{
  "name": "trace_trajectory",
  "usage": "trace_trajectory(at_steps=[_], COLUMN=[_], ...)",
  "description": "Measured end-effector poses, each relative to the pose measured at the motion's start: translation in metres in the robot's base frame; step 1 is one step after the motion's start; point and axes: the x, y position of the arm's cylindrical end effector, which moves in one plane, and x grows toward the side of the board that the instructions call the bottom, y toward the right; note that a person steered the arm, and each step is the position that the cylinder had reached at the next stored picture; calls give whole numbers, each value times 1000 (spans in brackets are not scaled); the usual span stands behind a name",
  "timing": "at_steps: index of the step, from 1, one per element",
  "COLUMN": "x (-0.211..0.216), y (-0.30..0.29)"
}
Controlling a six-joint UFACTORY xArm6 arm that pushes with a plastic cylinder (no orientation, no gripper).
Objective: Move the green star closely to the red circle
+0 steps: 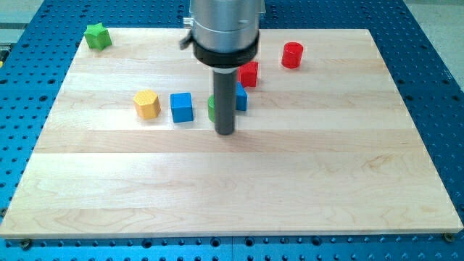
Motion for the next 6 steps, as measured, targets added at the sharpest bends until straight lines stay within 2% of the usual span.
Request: trace_trajectory(at_steps=[2,3,4,5,6], x=[19,26,89,102,47], y=[-2,26,-24,-163,-248])
